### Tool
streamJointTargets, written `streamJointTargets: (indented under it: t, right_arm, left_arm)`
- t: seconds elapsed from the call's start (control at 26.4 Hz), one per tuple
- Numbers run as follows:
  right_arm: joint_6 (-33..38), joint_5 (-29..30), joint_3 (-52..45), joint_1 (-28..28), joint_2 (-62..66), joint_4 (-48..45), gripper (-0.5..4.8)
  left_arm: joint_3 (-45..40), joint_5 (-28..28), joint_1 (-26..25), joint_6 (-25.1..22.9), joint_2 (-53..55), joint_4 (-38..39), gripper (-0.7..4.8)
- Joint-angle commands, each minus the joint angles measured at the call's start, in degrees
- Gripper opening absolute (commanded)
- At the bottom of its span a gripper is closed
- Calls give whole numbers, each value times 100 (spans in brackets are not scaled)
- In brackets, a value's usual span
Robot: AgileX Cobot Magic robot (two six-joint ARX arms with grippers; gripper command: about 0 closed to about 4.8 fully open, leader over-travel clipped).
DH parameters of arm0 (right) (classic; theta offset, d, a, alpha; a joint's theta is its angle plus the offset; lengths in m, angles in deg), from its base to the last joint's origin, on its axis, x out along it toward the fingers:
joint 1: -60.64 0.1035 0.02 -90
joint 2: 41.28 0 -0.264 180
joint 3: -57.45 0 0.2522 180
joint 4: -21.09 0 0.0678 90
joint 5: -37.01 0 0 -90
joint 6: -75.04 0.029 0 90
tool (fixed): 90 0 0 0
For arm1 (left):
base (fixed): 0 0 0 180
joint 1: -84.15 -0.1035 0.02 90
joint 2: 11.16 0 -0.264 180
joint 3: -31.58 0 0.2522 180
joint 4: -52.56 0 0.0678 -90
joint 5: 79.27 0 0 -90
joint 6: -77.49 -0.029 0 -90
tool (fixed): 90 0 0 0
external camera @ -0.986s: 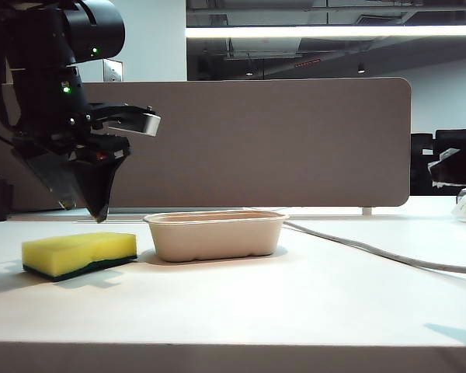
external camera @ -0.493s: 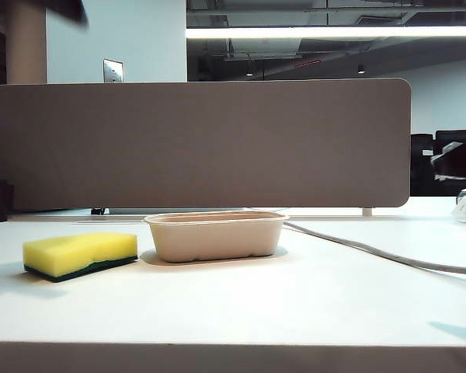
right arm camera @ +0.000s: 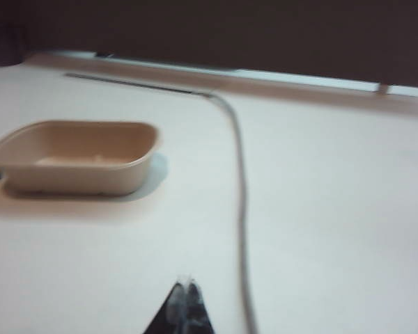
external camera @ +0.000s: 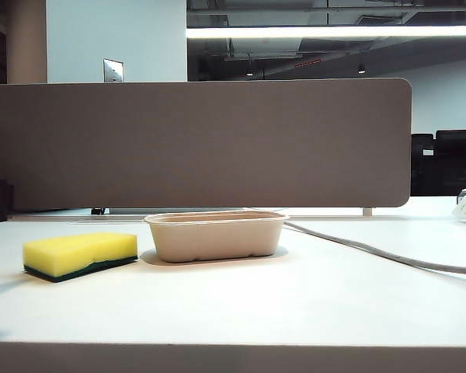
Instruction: Take out the cleaning sponge from the paper lunch box and place it on the table.
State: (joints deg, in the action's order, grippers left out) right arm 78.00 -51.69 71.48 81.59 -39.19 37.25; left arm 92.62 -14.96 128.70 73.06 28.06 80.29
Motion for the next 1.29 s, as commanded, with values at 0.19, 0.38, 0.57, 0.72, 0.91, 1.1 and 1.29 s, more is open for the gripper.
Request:
streamJointTargets:
  t: [0.19, 0.38, 0.57, 0.72, 0.91, 1.1, 1.29]
  right_arm:
    - [0, 13, 4, -492, -186, -120, -5]
    - [0, 13, 4, -673, -186, -118, -5]
    - [0, 15, 4, -1062, -186, -118, -5]
    - [0, 15, 4, -1534, -186, -116, -5]
    - [0, -7, 4, -2310, -186, -116, -5]
    - [0, -7, 4, -2503, -186, -116, -5]
    - [0, -7, 4, -2369, -186, -109, -5]
  left_arm:
    - [-107, 227, -9, 17, 11, 138, -5]
    - [-107, 240, -9, 20, 13, 142, -4]
    - [-107, 254, -7, 20, 13, 144, -4]
    - [-107, 254, -7, 20, 13, 142, -5]
    - [-107, 254, -9, 20, 13, 142, -5]
    - [-109, 282, 2, 22, 4, 181, -4]
    - [-107, 343, -122, 20, -243, 223, -5]
